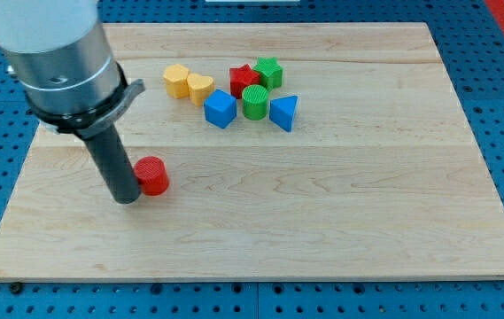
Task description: Move the red circle closer to the blue cube
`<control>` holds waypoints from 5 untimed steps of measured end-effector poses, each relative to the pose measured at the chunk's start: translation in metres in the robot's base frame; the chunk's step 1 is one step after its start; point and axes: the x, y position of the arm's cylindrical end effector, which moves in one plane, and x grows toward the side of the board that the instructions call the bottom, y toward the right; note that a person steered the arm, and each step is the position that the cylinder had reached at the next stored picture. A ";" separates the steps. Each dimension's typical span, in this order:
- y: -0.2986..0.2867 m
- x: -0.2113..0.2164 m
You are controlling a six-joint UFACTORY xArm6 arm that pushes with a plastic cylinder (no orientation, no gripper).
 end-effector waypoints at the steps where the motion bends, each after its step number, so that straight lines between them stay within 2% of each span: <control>1: 0.005 0.004; 4: 0.008 -0.026; 5: 0.008 -0.018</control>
